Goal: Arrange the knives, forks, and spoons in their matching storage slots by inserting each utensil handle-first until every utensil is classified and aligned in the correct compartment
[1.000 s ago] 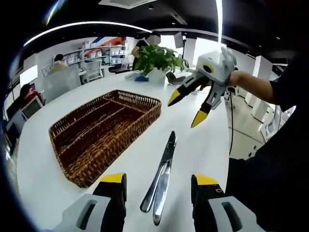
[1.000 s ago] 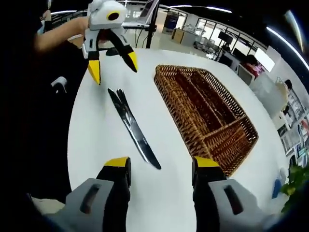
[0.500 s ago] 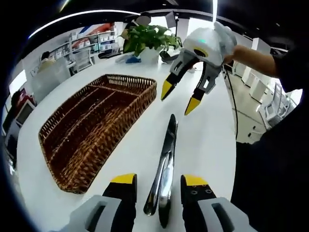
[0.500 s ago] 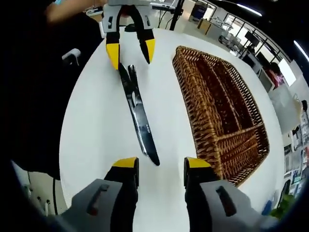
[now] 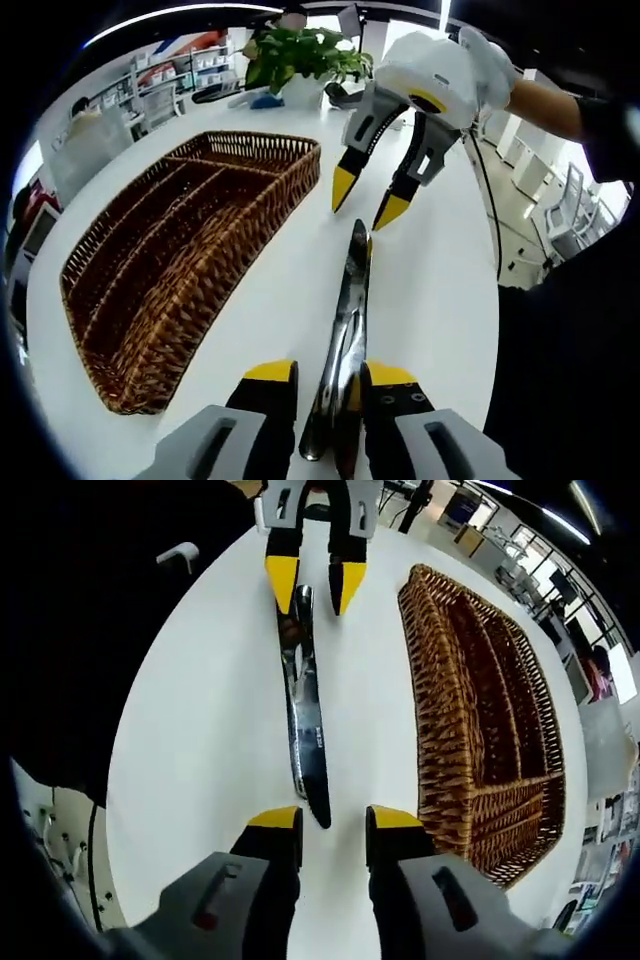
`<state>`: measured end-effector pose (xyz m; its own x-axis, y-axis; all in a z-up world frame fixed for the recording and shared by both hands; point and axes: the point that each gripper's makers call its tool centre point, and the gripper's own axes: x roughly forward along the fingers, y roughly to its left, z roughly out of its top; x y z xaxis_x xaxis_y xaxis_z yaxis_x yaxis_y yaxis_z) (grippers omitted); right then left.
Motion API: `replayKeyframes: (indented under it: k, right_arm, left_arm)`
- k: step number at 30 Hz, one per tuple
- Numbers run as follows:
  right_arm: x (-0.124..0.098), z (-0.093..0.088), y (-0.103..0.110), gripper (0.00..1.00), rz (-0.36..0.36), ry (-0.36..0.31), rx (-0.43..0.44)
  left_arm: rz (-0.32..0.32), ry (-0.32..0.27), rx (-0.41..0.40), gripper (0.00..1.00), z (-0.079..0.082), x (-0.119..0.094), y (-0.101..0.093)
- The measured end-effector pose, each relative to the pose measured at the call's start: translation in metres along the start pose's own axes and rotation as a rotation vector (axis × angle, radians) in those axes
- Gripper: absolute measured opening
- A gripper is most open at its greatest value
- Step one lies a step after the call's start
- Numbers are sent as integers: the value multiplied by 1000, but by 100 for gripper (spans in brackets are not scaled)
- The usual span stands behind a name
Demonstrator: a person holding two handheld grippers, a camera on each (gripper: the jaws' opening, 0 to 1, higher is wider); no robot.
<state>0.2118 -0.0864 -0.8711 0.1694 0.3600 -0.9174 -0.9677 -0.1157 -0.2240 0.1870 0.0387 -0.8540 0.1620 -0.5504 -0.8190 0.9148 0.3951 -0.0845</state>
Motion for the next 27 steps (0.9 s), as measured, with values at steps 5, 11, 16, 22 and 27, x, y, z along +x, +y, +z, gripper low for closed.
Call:
replayKeyframes:
  k: [5, 11, 16, 22, 27]
  right_arm:
    - [6, -2, 1, 19, 22, 18, -35]
    - [6, 0, 3, 10, 40, 3, -38]
    - [7, -1, 4, 8, 62, -5, 3]
    - [7, 0, 3, 8, 75, -5, 16]
    - [7, -1, 5, 6, 94, 2, 8]
  left_arm:
    - [-6, 19, -7, 21, -5, 3, 1]
    - [-12, 32, -11, 19, -9, 4, 1]
    - [-12, 35, -17, 18, -10, 5, 2]
    - [-15, 45, -17, 18, -12, 7, 2]
    - [-18, 43, -17, 18, -12, 7, 1]
